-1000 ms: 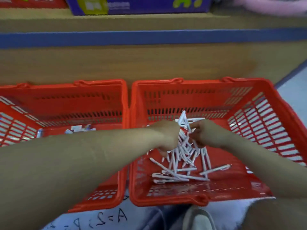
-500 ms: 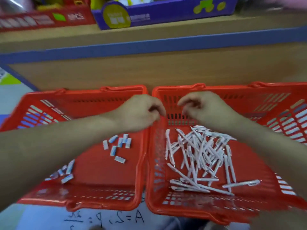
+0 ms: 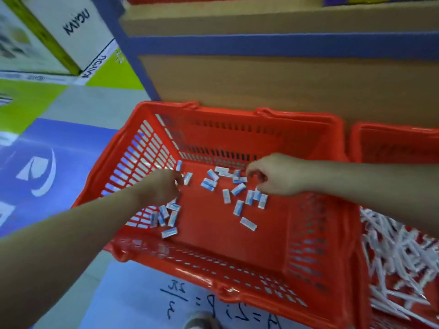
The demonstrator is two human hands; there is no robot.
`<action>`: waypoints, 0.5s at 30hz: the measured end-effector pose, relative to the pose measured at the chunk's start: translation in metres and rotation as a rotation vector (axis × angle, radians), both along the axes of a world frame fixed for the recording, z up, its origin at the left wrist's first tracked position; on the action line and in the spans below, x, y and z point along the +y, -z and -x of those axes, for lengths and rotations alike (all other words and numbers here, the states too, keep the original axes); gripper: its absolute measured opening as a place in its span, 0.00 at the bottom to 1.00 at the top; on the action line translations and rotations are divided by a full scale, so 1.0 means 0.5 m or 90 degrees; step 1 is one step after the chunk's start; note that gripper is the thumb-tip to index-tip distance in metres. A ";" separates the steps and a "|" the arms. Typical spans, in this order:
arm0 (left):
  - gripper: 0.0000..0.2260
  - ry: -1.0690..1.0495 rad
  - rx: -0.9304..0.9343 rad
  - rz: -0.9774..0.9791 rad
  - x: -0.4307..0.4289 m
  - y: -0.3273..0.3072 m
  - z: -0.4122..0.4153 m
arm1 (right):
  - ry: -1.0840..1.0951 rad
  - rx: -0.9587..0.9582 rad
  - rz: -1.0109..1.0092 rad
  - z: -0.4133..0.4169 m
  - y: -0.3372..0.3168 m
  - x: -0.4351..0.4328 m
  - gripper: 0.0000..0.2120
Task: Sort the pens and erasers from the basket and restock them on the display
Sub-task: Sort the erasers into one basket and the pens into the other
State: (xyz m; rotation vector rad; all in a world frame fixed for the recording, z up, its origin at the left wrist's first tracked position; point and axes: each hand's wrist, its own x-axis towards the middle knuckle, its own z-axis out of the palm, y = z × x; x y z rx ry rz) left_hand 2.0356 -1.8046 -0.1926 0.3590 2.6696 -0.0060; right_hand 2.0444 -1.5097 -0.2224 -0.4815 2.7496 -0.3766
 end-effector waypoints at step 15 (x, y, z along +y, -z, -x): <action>0.22 0.408 -0.082 0.342 -0.085 0.232 0.004 | 0.171 -0.091 -0.138 -0.063 0.183 -0.138 0.28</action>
